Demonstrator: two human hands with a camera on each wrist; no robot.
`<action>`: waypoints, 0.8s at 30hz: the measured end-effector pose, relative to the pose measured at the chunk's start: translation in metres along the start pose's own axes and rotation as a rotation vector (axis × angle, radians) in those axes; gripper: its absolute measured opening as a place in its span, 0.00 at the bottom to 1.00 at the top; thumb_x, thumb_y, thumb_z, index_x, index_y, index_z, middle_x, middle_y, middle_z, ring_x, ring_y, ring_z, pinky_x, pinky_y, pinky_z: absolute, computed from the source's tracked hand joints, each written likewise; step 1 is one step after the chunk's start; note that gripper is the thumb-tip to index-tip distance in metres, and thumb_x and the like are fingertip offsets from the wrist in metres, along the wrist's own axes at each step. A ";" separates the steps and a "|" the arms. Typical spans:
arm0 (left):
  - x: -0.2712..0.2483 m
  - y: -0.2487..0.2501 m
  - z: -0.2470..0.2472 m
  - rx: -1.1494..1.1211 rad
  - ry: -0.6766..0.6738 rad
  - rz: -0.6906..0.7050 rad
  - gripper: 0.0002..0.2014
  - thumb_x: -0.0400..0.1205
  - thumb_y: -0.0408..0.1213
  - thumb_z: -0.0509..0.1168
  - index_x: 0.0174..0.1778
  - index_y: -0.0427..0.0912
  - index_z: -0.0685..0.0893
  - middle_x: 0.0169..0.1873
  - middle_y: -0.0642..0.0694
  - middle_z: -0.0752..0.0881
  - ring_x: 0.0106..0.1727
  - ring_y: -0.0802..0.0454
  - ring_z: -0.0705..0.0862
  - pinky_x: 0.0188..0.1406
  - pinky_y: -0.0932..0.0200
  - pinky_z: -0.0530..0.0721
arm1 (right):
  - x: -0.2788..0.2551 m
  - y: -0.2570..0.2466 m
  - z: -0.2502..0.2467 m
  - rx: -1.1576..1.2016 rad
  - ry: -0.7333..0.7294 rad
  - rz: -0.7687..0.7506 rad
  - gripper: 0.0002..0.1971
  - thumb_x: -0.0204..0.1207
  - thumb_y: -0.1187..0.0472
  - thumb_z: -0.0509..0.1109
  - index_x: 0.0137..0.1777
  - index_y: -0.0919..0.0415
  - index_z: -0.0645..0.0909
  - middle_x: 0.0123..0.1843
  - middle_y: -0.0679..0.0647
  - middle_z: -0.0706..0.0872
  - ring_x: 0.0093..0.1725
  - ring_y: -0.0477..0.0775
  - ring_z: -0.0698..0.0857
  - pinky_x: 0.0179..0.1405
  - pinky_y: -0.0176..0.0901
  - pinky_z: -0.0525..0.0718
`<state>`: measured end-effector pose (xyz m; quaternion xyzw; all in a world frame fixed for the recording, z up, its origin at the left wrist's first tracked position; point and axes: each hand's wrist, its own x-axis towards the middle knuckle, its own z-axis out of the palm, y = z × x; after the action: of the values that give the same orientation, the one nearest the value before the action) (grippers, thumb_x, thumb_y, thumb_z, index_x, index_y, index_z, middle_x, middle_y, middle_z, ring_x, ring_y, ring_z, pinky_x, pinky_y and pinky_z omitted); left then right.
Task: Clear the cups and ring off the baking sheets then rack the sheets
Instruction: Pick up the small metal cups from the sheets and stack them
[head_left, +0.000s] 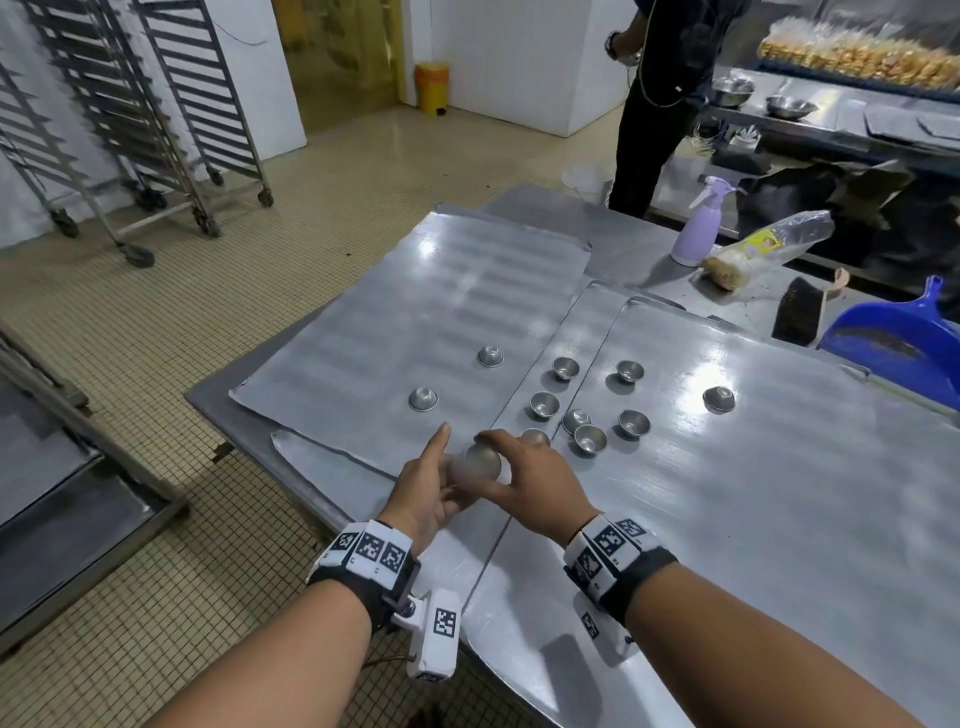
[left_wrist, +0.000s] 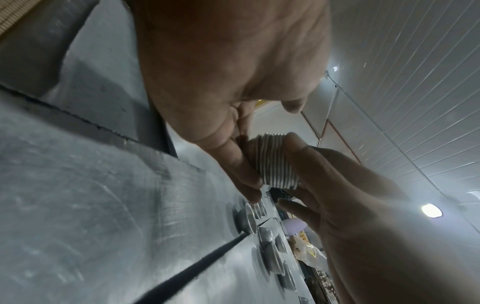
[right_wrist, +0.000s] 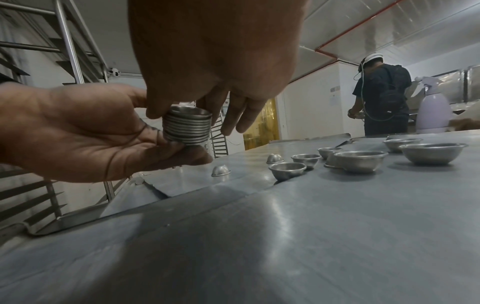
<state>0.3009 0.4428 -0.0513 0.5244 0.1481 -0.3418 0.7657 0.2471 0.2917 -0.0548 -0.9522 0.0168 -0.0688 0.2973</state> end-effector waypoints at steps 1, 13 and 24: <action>0.000 -0.001 0.001 0.004 -0.004 -0.001 0.30 0.85 0.56 0.63 0.58 0.26 0.86 0.53 0.29 0.91 0.45 0.45 0.90 0.39 0.55 0.90 | -0.001 0.001 0.000 -0.001 0.000 0.001 0.28 0.73 0.33 0.71 0.69 0.46 0.77 0.52 0.49 0.89 0.52 0.51 0.83 0.49 0.48 0.82; 0.004 -0.012 0.003 0.100 -0.008 -0.047 0.23 0.79 0.49 0.75 0.58 0.31 0.87 0.50 0.32 0.92 0.53 0.33 0.92 0.47 0.52 0.92 | -0.003 0.047 -0.021 -0.064 0.135 0.208 0.19 0.82 0.41 0.62 0.65 0.51 0.83 0.59 0.50 0.88 0.60 0.55 0.84 0.52 0.50 0.83; 0.016 -0.014 0.010 0.101 -0.077 -0.107 0.16 0.82 0.40 0.71 0.60 0.31 0.87 0.52 0.31 0.91 0.52 0.33 0.92 0.38 0.57 0.90 | 0.008 0.115 -0.042 -0.175 -0.007 0.483 0.29 0.81 0.42 0.65 0.78 0.53 0.73 0.77 0.54 0.75 0.76 0.60 0.73 0.69 0.58 0.79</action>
<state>0.3016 0.4246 -0.0667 0.5402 0.1290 -0.4089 0.7241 0.2505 0.1725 -0.0849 -0.9429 0.2487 0.0092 0.2214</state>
